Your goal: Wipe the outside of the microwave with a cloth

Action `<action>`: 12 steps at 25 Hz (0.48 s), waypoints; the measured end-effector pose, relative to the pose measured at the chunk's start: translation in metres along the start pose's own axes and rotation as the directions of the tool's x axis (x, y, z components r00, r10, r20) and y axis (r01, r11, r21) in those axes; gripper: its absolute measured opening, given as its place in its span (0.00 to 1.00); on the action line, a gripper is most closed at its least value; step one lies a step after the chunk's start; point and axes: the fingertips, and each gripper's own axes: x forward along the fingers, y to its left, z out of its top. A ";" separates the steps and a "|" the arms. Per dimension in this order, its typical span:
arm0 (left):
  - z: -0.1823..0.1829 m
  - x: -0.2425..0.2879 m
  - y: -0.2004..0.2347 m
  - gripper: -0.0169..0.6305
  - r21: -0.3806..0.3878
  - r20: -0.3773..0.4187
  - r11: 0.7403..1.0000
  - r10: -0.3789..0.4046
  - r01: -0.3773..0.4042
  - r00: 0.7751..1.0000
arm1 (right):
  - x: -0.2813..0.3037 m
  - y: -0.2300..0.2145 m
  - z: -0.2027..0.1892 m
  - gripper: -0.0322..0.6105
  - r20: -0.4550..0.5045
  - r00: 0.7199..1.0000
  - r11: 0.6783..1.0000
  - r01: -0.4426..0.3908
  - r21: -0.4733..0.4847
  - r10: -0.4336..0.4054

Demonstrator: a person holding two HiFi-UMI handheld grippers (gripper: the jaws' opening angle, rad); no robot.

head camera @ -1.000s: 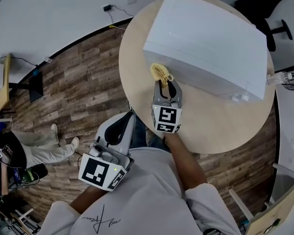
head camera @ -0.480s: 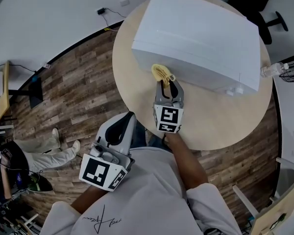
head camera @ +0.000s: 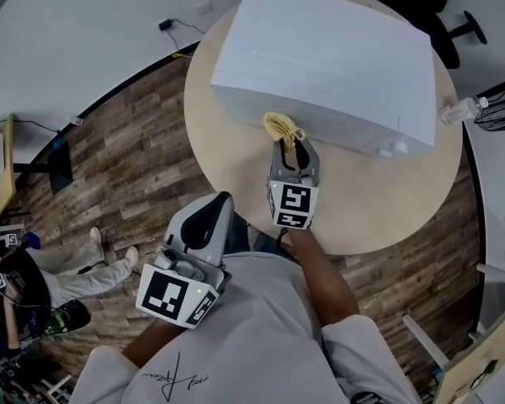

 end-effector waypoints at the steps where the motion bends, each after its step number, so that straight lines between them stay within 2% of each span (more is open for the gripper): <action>1: 0.000 0.001 -0.001 0.01 -0.001 -0.001 1.000 -0.003 0.003 1.000 | -0.001 -0.004 0.000 0.24 0.001 1.000 1.000 0.006 0.003 -0.006; 12: -0.002 0.011 -0.022 0.01 0.011 -0.007 0.999 -0.043 0.043 0.999 | -0.021 -0.041 -0.001 0.24 -0.001 0.998 0.998 0.066 0.001 -0.066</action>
